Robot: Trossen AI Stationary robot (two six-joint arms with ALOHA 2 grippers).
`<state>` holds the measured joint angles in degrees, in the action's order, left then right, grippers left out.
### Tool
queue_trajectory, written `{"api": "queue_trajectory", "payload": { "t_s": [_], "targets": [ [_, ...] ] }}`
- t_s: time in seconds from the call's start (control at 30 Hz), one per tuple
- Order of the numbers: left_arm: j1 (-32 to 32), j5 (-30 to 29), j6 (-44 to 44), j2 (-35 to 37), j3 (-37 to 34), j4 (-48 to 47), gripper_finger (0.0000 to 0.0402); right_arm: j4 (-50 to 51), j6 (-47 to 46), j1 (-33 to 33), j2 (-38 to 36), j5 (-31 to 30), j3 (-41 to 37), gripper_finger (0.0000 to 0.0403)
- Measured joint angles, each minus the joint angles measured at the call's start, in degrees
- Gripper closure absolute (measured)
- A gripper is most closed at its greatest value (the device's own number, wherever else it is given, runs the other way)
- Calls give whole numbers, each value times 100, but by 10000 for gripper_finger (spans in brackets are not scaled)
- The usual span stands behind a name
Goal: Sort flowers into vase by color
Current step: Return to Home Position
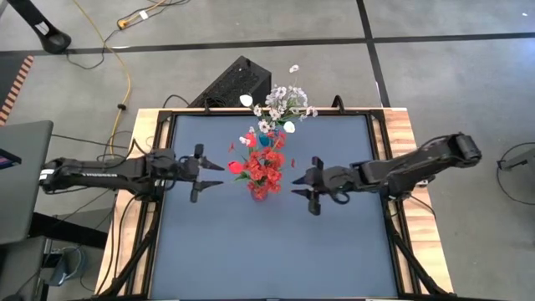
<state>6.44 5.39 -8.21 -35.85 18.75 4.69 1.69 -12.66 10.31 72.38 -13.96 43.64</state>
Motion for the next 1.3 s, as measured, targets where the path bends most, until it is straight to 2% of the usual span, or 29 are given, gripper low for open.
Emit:
{"api": "queue_trajectory", "payload": {
  "t_s": [0.2, 0.3, 0.47, 0.7, 0.83, 0.93, 1.0, 1.17, 1.3],
  "targets": [
    [32, -34, 166, 266, -1157, 1658, 205, -735, -86, 85, -957, -141, -969, 271],
    [171, -162, 191, 268, -1569, 2174, 205, -1247, -98, 81, -1346, -133, -1453, 286],
    [552, -119, 358, 264, -1813, 2300, 205, -1617, -194, 35, -1920, -114, -2068, 314],
    [1100, 528, 556, 264, -1815, 2220, 205, -2149, -292, -219, -2577, -76, -2963, 354],
    [1317, 900, 732, 262, -1817, 2161, 205, -2632, -235, -445, -2852, 391, -3414, 374],
    [1407, 969, 844, 264, -1819, 2177, 205, -2737, -193, -667, -3038, 685, -3604, 381],
    [1467, 875, 886, 264, -1819, 2179, 205, -2724, -192, -810, -3194, 761, -3690, 379],
    [1616, 76, 1440, 332, -1824, 2122, 205, -2320, -245, -1058, -3715, 770, -3773, 369],
    [1654, 29, 1494, 744, -1787, 1873, 205, -1805, -347, -1053, -4311, 772, -3773, 379]
  ]
}}
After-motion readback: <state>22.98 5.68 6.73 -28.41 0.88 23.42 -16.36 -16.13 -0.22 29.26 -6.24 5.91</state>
